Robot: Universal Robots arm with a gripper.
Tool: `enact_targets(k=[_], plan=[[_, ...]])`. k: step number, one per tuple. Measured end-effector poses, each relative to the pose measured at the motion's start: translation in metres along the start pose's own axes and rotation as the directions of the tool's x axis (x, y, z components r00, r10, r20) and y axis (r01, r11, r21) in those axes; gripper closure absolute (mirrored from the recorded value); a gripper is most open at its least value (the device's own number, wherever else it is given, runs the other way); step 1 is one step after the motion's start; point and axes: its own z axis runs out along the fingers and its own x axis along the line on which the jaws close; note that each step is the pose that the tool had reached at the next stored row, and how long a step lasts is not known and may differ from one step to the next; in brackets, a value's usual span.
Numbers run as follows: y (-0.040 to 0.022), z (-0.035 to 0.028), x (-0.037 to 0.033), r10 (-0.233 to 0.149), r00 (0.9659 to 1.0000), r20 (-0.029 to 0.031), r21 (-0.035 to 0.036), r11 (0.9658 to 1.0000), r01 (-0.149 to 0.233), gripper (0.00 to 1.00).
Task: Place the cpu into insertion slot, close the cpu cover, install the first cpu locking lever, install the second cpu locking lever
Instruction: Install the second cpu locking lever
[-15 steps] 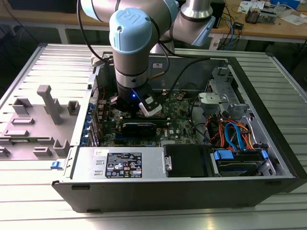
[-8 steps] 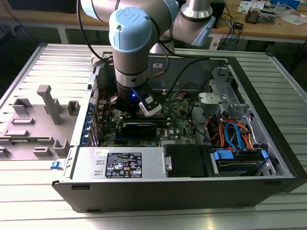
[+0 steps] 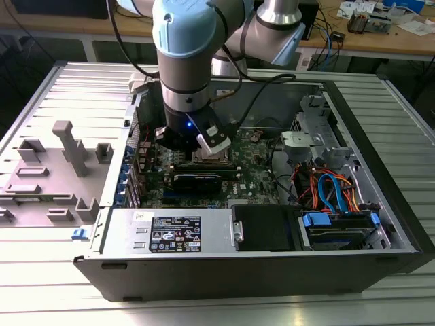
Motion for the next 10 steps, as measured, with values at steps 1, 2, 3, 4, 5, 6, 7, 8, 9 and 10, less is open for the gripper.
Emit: enact_targets(k=[1,2,3,4,5,6,7,8,9,10], plan=[[0.0,-0.0002,0.0,0.0,1.0,0.0,0.0,1.0,0.0,0.89],[0.0001,-0.0005,0.0,0.0,1.0,0.0,0.0001,1.0,0.0,0.89],[0.0001,-0.0005,0.0,0.0,1.0,0.0001,0.0,1.0,0.0,0.89],[0.0003,-0.0017,-0.0001,0.0,1.0,0.0,0.0001,1.0,0.0,0.89],[0.0005,-0.003,-0.0001,0.0,1.0,0.0,0.0001,1.0,0.0,0.89],[0.0005,-0.003,-0.0001,0.0,1.0,0.0,0.0001,1.0,0.0,0.89],[0.0005,-0.0031,-0.0001,0.0,1.0,0.0,0.0001,1.0,0.0,0.89],[0.0005,-0.0032,-0.0001,0.0,1.0,0.0,0.0001,1.0,0.0,0.89],[0.0005,-0.0033,-0.0001,0.0,1.0,0.0,0.0001,1.0,0.0,0.89],[0.0006,-0.0034,-0.0001,0.0,1.0,0.0,0.0002,1.0,0.0,0.89]])
